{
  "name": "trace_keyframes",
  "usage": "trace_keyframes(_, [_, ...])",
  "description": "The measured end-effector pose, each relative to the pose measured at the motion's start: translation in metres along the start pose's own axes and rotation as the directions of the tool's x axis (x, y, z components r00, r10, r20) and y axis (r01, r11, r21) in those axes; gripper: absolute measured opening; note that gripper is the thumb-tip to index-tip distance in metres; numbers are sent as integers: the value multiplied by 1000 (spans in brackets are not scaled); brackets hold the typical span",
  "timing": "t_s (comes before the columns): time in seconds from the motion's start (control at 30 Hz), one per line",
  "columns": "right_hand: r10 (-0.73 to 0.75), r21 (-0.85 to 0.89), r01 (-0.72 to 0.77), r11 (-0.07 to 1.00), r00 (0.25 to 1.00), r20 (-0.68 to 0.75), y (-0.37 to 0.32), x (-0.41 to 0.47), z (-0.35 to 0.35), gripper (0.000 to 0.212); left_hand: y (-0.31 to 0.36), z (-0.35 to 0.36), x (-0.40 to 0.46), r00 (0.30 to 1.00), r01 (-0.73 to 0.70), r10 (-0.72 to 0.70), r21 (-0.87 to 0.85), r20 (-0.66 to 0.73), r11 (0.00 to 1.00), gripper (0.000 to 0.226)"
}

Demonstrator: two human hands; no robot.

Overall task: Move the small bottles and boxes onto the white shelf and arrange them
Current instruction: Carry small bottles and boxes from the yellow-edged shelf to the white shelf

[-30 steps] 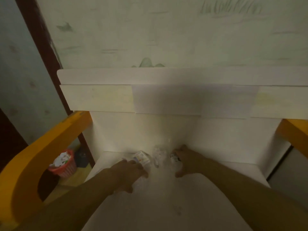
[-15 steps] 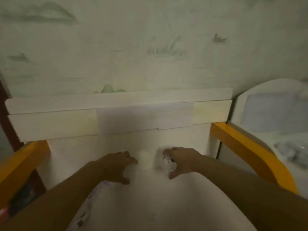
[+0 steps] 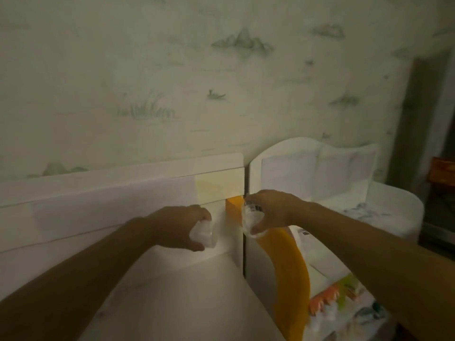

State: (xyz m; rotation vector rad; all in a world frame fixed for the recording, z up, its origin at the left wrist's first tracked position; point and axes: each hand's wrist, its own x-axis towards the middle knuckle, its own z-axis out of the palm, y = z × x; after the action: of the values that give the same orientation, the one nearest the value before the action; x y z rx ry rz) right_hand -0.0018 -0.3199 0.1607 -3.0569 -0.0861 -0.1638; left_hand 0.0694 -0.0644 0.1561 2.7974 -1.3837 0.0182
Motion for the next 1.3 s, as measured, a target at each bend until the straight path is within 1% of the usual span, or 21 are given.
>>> trace_keyframes(0.13, [32, 23, -31, 999, 999, -34, 62, -29, -19, 83, 47, -17, 38, 999, -20, 20, -5, -25, 1000, 73])
trace_keyframes(0.27, [49, 22, -48, 999, 998, -28, 132, -54, -22, 92, 100, -28, 76, 998, -50, 49, -24, -26, 998, 61])
trace_keyframes(0.37, [58, 46, -57, 997, 998, -22, 180, -73, -18, 90, 138, -27, 104, 998, -36, 35, -36, -48, 999, 66])
trace_keyframes(0.47, [60, 76, -61, 995, 998, 11, 218, -88, -6, 89, 173, -20, 129, 999, -30, 29, -18, -31, 999, 64])
trace_keyframes(0.6, [68, 99, -74, 992, 995, 70, 257, -96, 21, 92, 205, -3, 158, 1000, -23, 24, 73, -14, 997, 74])
trace_keyframes(0.7, [51, 97, -61, 993, 993, 103, 280, -91, 41, 92, 215, 5, 179, 999, -28, 26, 101, 22, 995, 74])
trace_keyframes(0.8, [51, 110, -65, 992, 991, 125, 297, -79, 56, 92, 218, 9, 201, 999, -31, 28, 85, 34, 996, 73])
trace_keyframes(0.87, [45, 105, -60, 993, 988, 149, 305, -69, 65, 92, 215, 13, 219, 999, -40, 37, 75, 40, 996, 72])
trace_keyframes(0.97, [54, 88, -71, 994, 981, 187, 316, -52, 73, 94, 206, 24, 247, 996, -27, 22, 63, 87, 998, 72])
trace_keyframes(1.1, [78, 56, -91, 994, 975, 206, 334, -32, 76, 95, 198, 45, 281, 976, 15, -29, 65, 216, 998, 70])
trace_keyframes(1.2, [82, 75, -101, 992, 973, 217, 343, -18, 89, 96, 190, 64, 301, 949, 27, -56, 98, 309, 995, 69])
trace_keyframes(1.3, [74, 95, -97, 991, 973, 220, 349, -8, 106, 97, 179, 81, 317, 913, 41, -91, 132, 398, 990, 73])
